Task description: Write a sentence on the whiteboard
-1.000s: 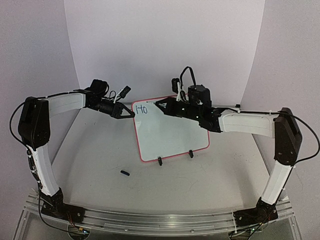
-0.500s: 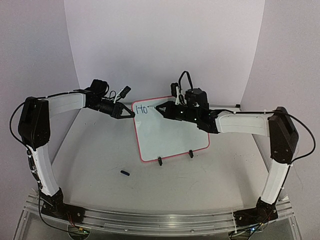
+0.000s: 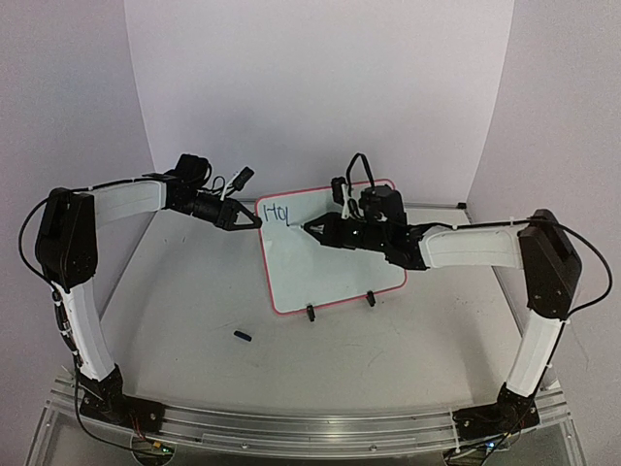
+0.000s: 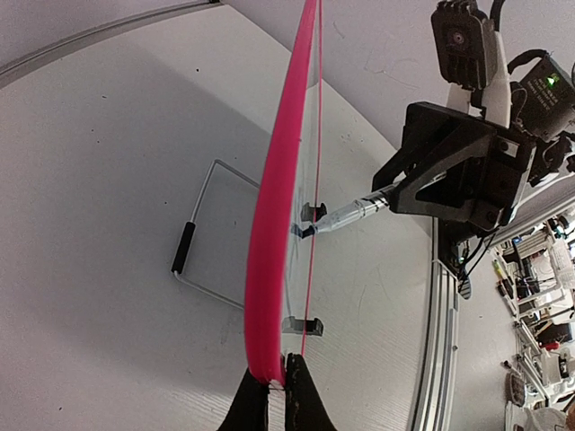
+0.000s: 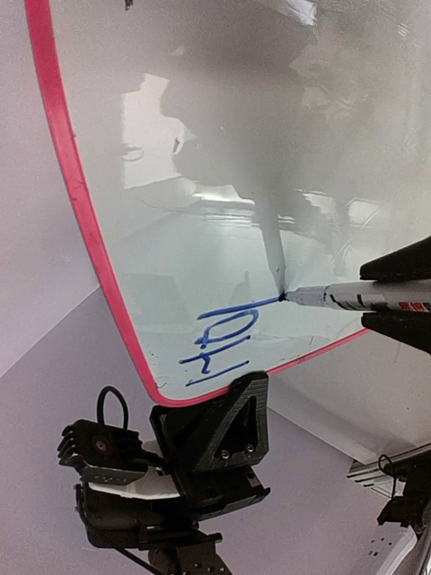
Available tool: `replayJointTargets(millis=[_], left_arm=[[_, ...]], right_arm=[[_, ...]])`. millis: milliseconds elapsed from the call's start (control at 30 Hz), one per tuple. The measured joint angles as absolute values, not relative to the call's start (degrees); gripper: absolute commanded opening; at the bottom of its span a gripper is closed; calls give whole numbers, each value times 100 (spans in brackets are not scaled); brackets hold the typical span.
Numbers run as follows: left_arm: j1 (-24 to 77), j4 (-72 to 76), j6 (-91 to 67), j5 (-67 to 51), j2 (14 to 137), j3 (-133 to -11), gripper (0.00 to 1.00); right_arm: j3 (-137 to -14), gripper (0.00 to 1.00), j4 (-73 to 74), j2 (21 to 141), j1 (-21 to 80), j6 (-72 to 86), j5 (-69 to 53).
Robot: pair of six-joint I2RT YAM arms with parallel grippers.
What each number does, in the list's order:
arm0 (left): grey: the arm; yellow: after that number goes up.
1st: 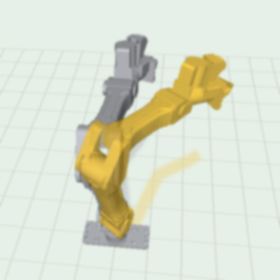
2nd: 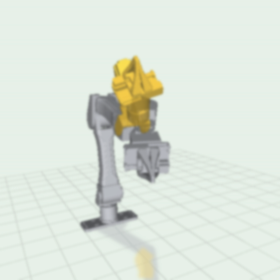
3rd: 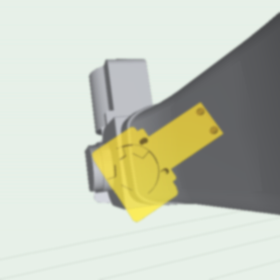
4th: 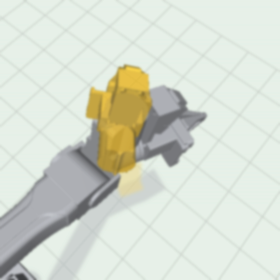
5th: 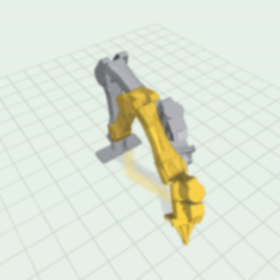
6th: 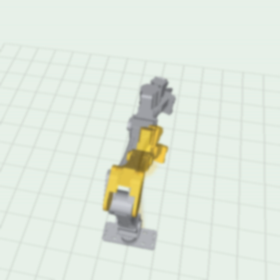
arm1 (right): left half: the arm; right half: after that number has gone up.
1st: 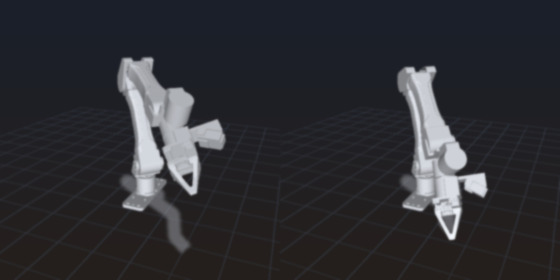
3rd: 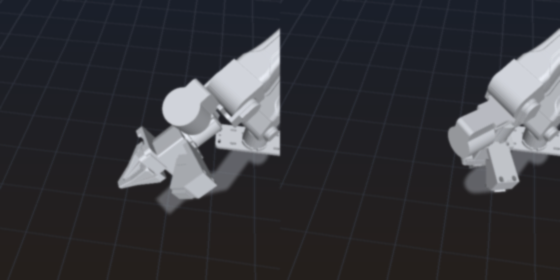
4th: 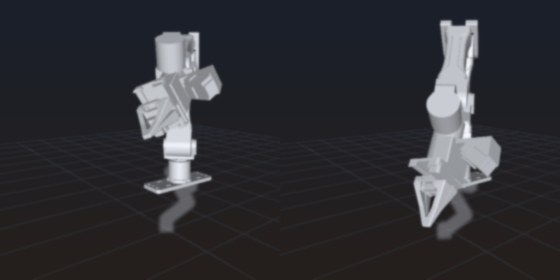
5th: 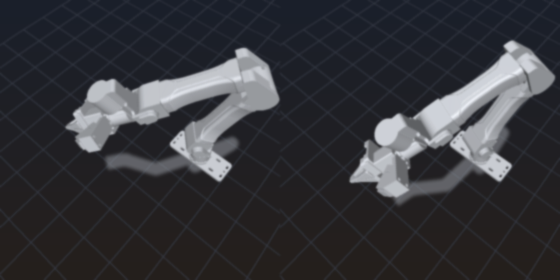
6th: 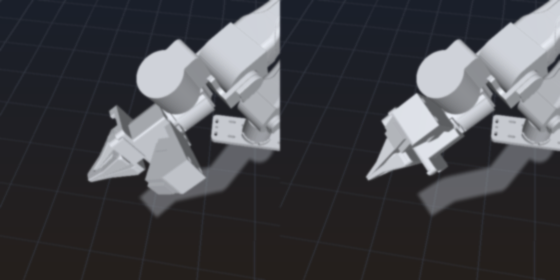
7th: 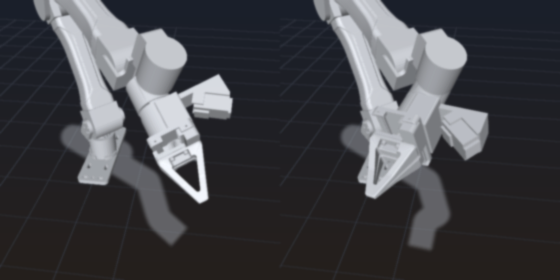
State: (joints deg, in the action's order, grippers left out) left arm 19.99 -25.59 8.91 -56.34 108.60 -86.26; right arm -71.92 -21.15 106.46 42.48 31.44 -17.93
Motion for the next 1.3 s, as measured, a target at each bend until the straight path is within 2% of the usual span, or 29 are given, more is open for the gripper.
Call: replayJointTargets(millis=[467,1300], left_arm=[[2037,-2563,906,-5638,10838,-8626,0],[2105,-2571,933,-5581,10838,-8667,0]], right_arm=[[-6970,0,-2125,10423,4228,3264,-1974],[-7566,0,-2307,10669,4230,3142,-1521]])
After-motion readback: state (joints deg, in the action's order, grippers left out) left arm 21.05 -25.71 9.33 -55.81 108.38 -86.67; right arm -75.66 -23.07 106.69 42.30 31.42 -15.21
